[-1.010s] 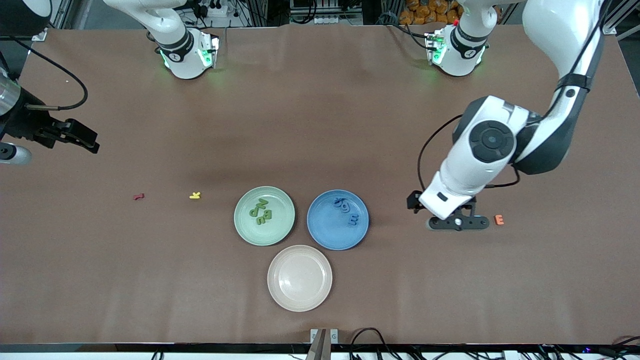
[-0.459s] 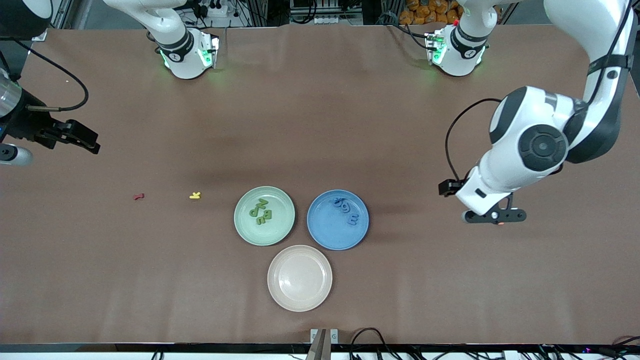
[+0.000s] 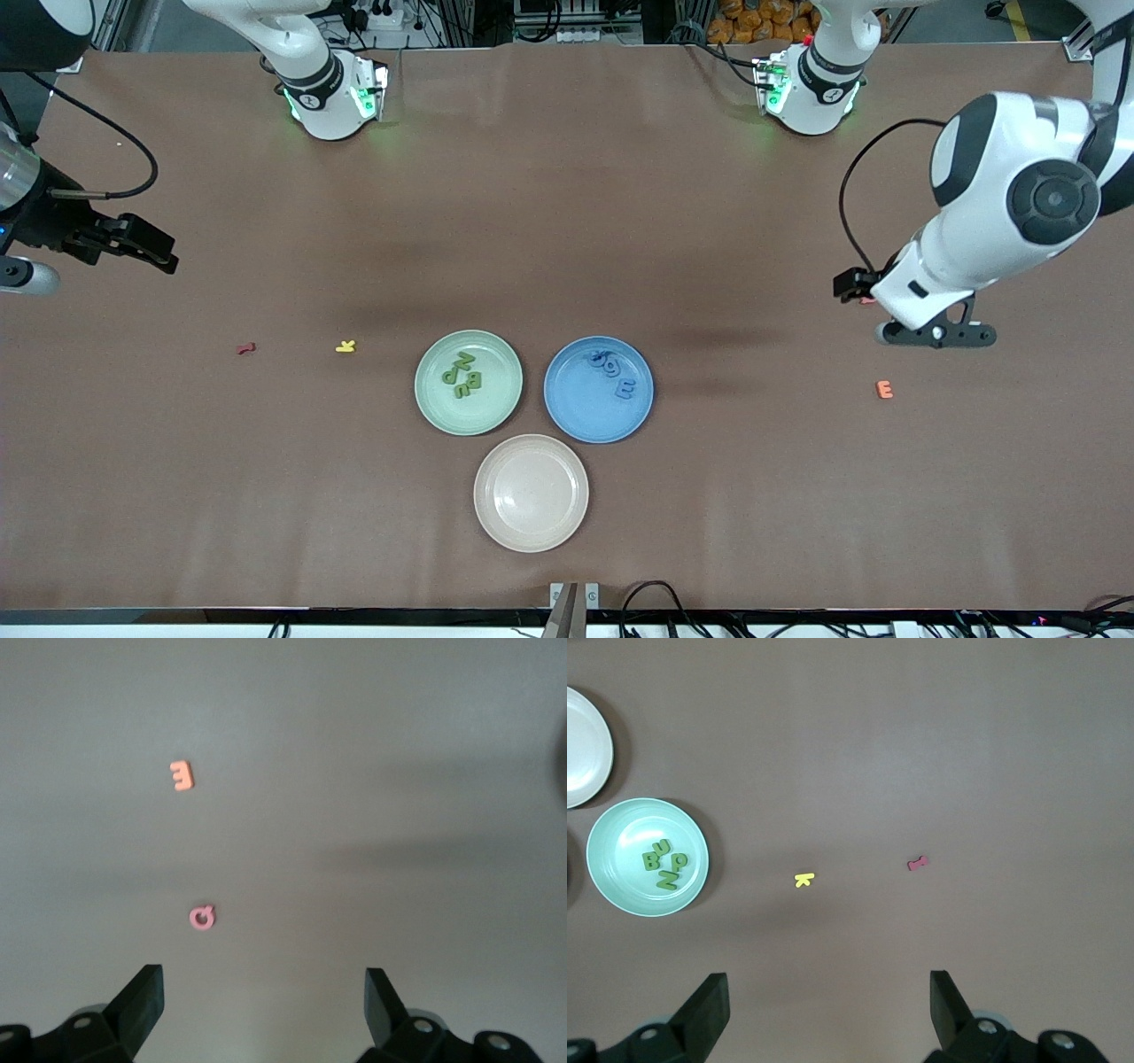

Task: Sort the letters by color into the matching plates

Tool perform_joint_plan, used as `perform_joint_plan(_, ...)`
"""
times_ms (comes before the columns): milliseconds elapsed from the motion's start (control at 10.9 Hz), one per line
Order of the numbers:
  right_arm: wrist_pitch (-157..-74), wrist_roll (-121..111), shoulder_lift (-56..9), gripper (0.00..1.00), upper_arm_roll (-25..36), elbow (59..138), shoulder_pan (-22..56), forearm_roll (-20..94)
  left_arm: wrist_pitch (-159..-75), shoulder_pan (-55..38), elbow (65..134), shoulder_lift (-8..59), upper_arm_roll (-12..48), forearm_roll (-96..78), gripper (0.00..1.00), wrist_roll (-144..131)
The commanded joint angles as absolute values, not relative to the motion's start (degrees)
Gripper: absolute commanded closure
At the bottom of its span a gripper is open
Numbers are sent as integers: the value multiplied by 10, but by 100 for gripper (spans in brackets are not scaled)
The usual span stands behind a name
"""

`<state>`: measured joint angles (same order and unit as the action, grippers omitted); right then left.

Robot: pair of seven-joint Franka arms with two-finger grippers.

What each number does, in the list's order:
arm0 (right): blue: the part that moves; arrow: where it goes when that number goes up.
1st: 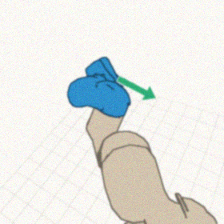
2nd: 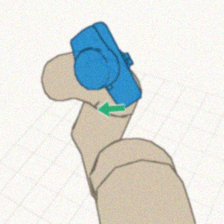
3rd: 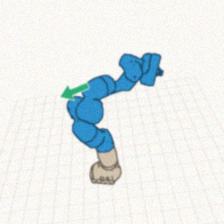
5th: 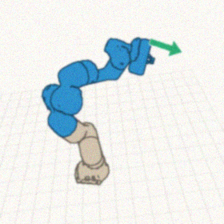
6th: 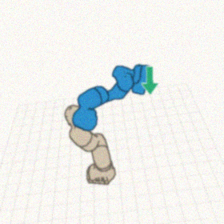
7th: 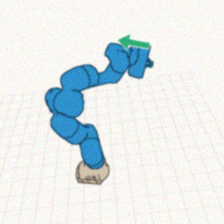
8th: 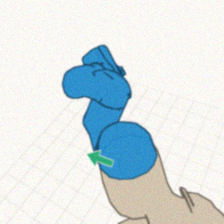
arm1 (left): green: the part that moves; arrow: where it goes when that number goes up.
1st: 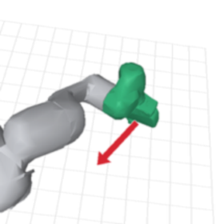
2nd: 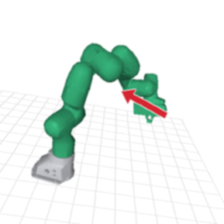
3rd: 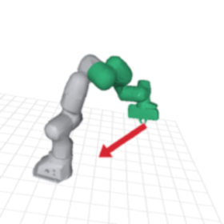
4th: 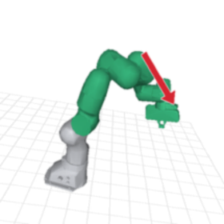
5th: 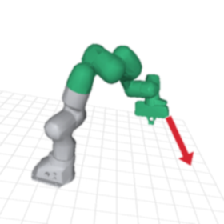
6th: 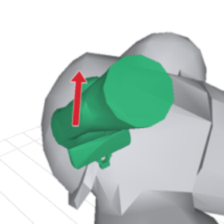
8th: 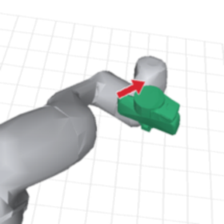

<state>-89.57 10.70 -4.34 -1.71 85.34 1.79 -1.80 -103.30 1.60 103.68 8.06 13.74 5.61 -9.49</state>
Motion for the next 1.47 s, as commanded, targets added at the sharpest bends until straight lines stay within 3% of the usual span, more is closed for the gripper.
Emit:
perform_joint_plan(0,-899,114,-42,0,-20,856,17,-19,-1037,-18,1124,-9,93,26,0,-85)
perform_joint_plan(184,-899,114,-43,0,-20,856,17,-19,-1035,-65,1130,-33,32,12,0,-79)
perform_joint_plan(735,-899,114,-43,0,-20,856,19,-20,-1034,-17,1019,-34,31,-22,0,-78)
perform_joint_plan(1102,-899,113,-43,0,-20,856,21,-20,-941,-17,953,-36,32,-14,0,-50)
perform_joint_plan(1378,-898,114,-43,0,-20,856,21,-20,-926,-17,943,-35,33,-2,0,-13)
